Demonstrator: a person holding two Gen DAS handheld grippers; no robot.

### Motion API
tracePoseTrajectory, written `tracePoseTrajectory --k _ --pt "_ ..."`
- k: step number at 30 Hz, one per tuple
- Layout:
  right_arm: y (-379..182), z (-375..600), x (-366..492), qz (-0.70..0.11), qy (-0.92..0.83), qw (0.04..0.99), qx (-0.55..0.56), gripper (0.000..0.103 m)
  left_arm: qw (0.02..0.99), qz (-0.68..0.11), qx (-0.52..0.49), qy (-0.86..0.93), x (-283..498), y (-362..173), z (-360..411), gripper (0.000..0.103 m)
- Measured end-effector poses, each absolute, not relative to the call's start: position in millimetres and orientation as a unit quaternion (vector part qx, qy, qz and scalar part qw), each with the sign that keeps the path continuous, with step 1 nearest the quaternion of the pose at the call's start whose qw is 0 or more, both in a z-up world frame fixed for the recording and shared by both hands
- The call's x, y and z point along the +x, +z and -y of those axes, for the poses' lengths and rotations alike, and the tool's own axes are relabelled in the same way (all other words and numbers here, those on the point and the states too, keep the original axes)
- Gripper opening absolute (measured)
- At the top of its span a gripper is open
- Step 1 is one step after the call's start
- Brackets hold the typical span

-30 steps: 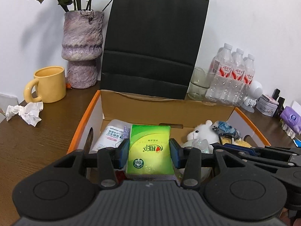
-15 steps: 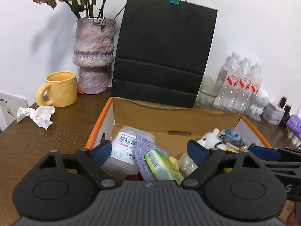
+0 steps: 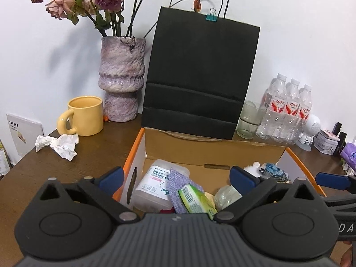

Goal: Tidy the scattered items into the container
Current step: 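Grasp a small clear bag with the right tool while the left tool grasps another clear bag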

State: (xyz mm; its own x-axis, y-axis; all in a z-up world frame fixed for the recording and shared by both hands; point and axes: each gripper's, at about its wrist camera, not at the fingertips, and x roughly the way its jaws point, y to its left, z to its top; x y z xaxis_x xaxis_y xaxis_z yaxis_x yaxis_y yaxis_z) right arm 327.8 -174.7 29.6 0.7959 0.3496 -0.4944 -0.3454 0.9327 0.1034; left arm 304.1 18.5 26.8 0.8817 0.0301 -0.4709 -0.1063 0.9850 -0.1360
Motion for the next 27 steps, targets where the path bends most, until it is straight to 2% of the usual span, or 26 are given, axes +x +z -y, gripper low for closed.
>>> tracePoseTrajectory --k 17,22,27 --pt "52 207 227 -0.203 0.157 0.966 0.006 0.103 0.978 -0.198 -0.065 0.027 212 44 -38 0.103" --pt "38 210 202 -0.220 0.157 0.963 -0.006 0.103 0.976 -0.210 -0.056 0.023 184 32 -47 0.103" --pt "3 198 195 -0.273 0.168 0.947 -0.013 0.103 0.969 -0.244 -0.044 0.019 170 10 -52 0.103"
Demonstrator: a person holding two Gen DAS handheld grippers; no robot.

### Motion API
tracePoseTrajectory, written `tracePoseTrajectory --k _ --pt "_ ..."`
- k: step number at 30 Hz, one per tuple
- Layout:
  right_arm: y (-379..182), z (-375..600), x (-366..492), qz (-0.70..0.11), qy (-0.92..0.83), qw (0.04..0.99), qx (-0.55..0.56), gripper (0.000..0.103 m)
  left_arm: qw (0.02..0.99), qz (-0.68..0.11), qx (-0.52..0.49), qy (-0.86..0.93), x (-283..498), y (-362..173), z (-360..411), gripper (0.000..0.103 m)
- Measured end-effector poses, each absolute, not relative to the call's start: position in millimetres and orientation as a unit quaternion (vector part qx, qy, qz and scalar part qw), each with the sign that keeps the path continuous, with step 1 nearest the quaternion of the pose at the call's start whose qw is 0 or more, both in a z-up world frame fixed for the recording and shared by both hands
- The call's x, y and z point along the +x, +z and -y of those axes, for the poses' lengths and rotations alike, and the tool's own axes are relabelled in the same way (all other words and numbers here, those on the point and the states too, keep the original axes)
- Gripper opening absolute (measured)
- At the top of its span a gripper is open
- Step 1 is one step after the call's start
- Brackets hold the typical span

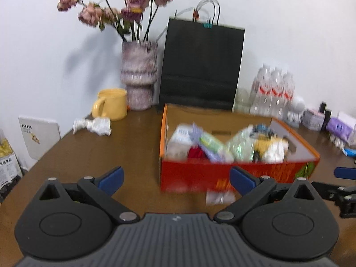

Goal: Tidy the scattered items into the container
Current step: 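Grasp a small clear bag with the right tool while the left tool grasps another clear bag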

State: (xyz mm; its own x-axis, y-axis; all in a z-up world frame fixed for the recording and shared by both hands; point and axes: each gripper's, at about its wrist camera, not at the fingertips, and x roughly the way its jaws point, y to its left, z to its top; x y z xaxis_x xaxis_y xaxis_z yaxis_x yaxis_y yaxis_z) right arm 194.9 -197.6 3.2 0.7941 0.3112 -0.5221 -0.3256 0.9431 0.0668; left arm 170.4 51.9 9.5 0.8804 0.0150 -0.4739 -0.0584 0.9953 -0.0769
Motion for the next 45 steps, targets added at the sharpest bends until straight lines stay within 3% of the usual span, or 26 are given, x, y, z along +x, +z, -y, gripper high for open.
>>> tracePoseTrajectory --k 11,16,18,21,28,30,34,39,40,41,43,45 --pt "-45 150 211 -0.323 0.210 0.919 -0.086 0.089 0.952 -0.302 -0.042 0.014 172 -27 -56 0.103" --pt "-52 148 219 -0.329 0.232 0.911 -0.083 0.062 0.949 -0.312 -0.050 0.010 179 -33 -54 0.103" --pt "-52 152 219 -0.329 0.239 0.910 -0.074 0.043 0.947 -0.316 -0.052 0.006 183 -35 -51 0.103" --pt "-52 156 218 -0.326 0.245 0.910 -0.071 0.033 0.946 -0.320 -0.045 0.003 190 -38 -44 0.103" --pt "-49 168 220 -0.325 0.246 0.911 -0.055 0.027 0.945 -0.326 -0.024 -0.004 211 -42 -13 0.103" --pt "-49 174 222 -0.325 0.240 0.913 -0.052 0.016 0.944 -0.329 -0.017 -0.001 219 -44 -3 0.103" --pt "-49 189 224 -0.326 0.229 0.916 -0.047 0.016 0.943 -0.333 -0.004 0.002 234 -49 14 0.099" --pt "-48 202 224 -0.325 0.225 0.918 -0.043 0.014 0.940 -0.340 0.001 0.022 246 -55 25 0.077" --pt "-48 203 224 -0.325 0.224 0.918 -0.041 0.014 0.941 -0.338 -0.001 0.025 245 -55 25 0.067" --pt "-47 204 223 -0.324 0.225 0.918 -0.039 0.014 0.942 -0.335 -0.003 0.025 245 -54 24 0.051" --pt "-47 205 222 -0.321 0.225 0.919 -0.037 0.013 0.943 -0.331 -0.004 0.020 244 -53 24 0.036" --pt "-45 204 219 -0.315 0.225 0.921 -0.038 0.011 0.944 -0.328 -0.007 0.011 241 -53 23 0.036"
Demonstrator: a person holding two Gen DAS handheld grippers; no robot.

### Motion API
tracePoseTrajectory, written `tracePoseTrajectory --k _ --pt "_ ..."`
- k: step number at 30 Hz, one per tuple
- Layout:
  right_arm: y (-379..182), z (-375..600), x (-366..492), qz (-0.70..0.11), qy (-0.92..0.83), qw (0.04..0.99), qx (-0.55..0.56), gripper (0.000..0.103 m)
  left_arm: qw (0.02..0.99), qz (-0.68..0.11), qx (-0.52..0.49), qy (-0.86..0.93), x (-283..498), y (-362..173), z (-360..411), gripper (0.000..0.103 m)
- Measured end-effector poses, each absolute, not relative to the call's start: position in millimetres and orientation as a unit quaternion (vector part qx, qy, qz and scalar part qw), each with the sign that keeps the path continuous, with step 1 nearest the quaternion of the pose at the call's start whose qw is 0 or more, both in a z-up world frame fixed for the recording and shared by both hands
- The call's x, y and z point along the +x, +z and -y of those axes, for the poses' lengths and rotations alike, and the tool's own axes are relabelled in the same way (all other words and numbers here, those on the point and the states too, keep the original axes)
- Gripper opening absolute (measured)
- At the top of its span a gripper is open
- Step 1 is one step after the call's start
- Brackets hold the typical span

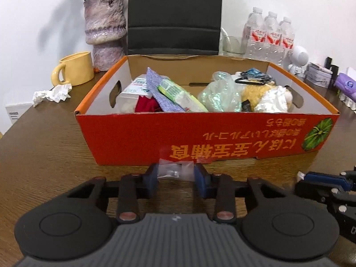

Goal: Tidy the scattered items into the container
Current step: 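Grasp a small clear bag with the right tool while the left tool grasps another clear bag, then drop the clear bag into the box with the left tool while the right tool drops its bag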

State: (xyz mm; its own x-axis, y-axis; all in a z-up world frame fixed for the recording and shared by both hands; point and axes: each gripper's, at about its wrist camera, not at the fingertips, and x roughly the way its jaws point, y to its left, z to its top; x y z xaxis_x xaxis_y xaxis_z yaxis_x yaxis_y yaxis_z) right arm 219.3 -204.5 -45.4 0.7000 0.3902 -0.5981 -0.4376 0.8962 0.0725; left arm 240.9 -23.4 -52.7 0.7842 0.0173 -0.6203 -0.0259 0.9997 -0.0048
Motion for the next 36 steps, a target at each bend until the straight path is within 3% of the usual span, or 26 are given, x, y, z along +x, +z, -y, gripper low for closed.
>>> tracePoseTrajectory --k 4,29,36 --pt "-42 206 216 -0.305 0.223 0.925 -0.033 0.006 0.947 -0.322 -0.011 0.002 234 -53 21 0.035" --pt "-13 258 207 -0.253 0.208 0.941 0.085 0.005 0.955 -0.290 -0.045 -0.045 197 -39 10 0.035" --pt "11 253 206 -0.236 0.224 0.942 0.089 0.005 0.962 -0.259 -0.043 -0.078 183 -10 11 0.035"
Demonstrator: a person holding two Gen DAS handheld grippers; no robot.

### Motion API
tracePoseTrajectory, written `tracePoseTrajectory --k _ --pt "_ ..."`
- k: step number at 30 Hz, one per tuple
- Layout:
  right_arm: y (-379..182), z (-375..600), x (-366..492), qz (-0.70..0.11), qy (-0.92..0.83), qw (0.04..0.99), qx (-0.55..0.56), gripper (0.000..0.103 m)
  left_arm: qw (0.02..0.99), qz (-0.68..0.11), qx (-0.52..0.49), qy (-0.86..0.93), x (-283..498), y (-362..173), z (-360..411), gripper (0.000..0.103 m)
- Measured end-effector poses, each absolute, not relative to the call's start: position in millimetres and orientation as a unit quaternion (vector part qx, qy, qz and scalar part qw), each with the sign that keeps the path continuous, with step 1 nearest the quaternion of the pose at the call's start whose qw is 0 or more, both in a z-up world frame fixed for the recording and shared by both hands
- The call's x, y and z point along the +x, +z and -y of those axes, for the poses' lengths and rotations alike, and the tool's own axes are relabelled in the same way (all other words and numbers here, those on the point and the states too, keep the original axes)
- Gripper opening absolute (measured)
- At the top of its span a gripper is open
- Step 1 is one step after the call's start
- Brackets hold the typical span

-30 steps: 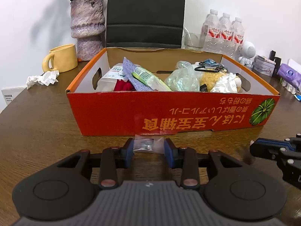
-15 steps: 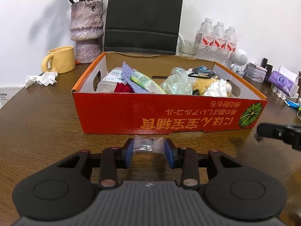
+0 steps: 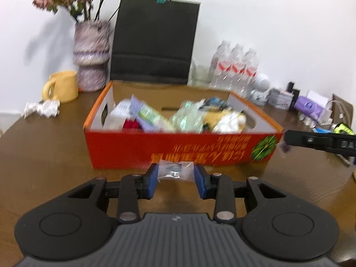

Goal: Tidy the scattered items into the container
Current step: 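Drop the clear bag into the box with the left tool while the right tool drops its bag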

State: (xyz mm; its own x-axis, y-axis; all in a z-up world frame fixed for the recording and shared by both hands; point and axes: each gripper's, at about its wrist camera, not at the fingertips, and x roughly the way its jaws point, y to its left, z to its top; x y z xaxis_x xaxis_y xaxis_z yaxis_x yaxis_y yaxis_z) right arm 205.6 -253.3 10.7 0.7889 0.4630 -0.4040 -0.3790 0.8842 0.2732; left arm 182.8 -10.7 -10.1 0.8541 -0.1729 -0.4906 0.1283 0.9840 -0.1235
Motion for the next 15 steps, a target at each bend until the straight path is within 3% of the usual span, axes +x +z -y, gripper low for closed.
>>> tracePoseTrajectory --k 8,15 --pt "63 224 243 -0.196 0.227 0.952 0.057 0.005 0.975 -0.201 -0.034 -0.088 222 49 11 0.035" --pt "45 185 325 -0.229 0.200 0.950 0.072 0.005 0.972 -0.217 -0.070 -0.063 294 40 5 0.036"
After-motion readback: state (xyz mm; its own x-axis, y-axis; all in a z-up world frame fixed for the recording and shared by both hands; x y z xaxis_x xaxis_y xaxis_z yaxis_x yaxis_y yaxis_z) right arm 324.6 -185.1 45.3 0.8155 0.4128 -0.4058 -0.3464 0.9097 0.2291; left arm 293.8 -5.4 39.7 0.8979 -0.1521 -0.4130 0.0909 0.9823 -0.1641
